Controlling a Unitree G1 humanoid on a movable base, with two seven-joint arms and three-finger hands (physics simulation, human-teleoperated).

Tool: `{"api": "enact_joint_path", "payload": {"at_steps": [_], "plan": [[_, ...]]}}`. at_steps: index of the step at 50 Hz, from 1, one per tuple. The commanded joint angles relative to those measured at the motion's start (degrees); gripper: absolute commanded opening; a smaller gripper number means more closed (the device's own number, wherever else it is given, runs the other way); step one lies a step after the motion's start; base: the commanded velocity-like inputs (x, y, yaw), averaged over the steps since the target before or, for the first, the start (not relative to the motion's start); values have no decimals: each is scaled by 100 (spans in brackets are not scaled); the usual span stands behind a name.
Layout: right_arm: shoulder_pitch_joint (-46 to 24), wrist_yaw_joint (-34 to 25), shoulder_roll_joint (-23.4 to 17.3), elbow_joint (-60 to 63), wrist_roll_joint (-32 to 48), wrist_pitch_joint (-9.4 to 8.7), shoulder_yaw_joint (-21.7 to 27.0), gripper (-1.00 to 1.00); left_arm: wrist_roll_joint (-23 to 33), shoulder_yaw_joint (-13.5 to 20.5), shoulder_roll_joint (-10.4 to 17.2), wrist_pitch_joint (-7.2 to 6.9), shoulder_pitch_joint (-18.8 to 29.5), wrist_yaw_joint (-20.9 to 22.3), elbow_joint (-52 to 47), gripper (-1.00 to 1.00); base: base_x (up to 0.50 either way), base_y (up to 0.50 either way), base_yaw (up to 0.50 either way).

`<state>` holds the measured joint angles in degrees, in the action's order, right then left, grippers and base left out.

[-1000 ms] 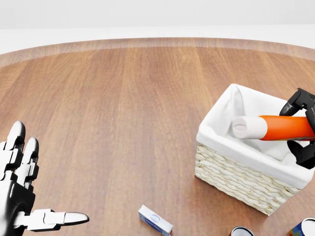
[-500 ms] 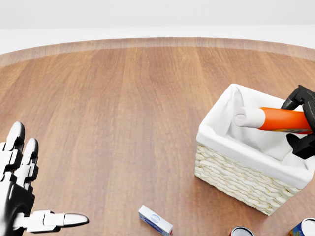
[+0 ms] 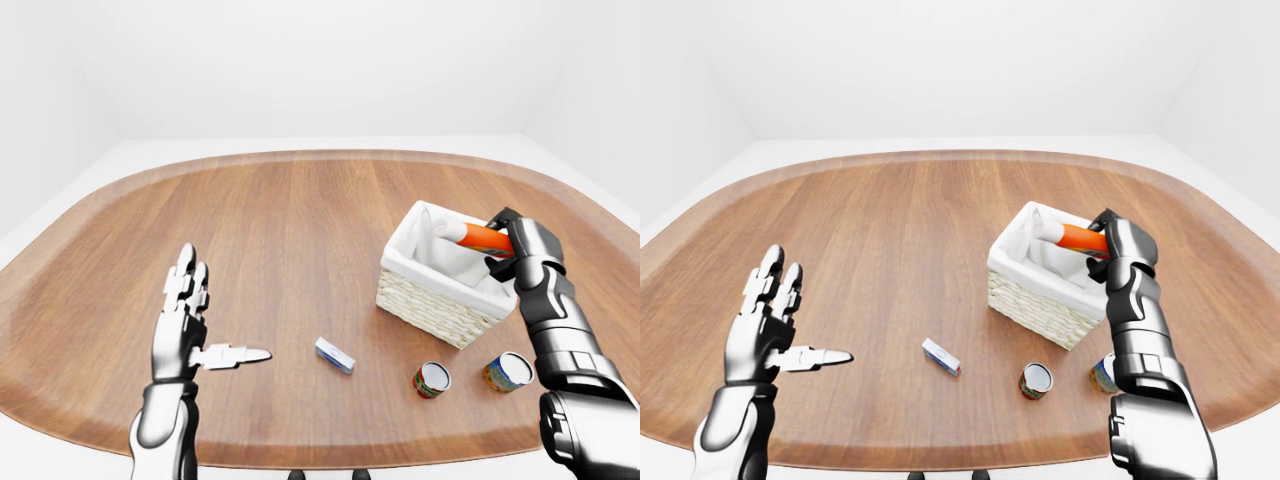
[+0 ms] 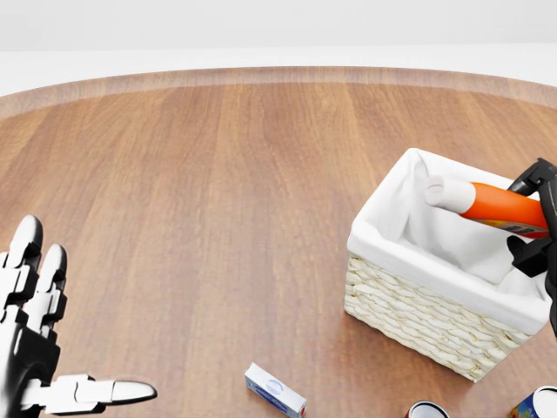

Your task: Pick up the ketchup, and put it in the basket.

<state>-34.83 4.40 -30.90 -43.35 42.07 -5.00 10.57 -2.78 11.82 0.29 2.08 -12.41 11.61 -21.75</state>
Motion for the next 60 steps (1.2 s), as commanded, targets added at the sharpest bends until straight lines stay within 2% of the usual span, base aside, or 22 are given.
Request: {"api": "enact_joint_path", "payload": {"at_steps": [1,6,14,15,21,24,31,53,54,55,60], "plan": [[-354,507,-112,-755,-185,0,-100,-100,14,-13,-9,-27,-11,4,-47,100,0,0,0],[-580,762,-197,-1337,-303,0,-146,-100,17,-17,-16,-26,-32,11,-75,100,0,0,0],[-599,787,-214,-1384,-351,0,-193,-100,18,-16,-17,-26,-32,12,-75,100,0,0,0],[-712,966,-217,-1749,-384,0,-207,-100,24,-21,-21,40,-46,24,-13,100,0,0,0],[-1030,1252,-164,-2452,-475,0,-367,-100,37,-25,-25,68,-67,20,-3,100,0,0,0],[-1102,1293,-138,-2556,-487,0,-436,-100,38,-30,-28,39,-66,13,-37,100,0,0,0],[-1283,1347,-31,-2732,-448,0,-543,-100,58,-56,-38,74,-80,5,-14,100,0,0,0],[-1397,1347,38,-2779,-374,0,-589,-97,34,-30,-31,76,-93,15,-6,100,0,0,0],[-1399,1357,40,-2778,-377,0,-585,-57,35,-28,-30,74,-93,17,-11,100,0,0,0],[-1404,1358,38,-2773,-376,0,-585,100,37,-28,-31,69,-91,17,-11,100,0,0,0],[-1428,1315,31,-2684,-373,0,-590,100,74,-58,-37,121,-110,23,33,100,0,0,0]]}}
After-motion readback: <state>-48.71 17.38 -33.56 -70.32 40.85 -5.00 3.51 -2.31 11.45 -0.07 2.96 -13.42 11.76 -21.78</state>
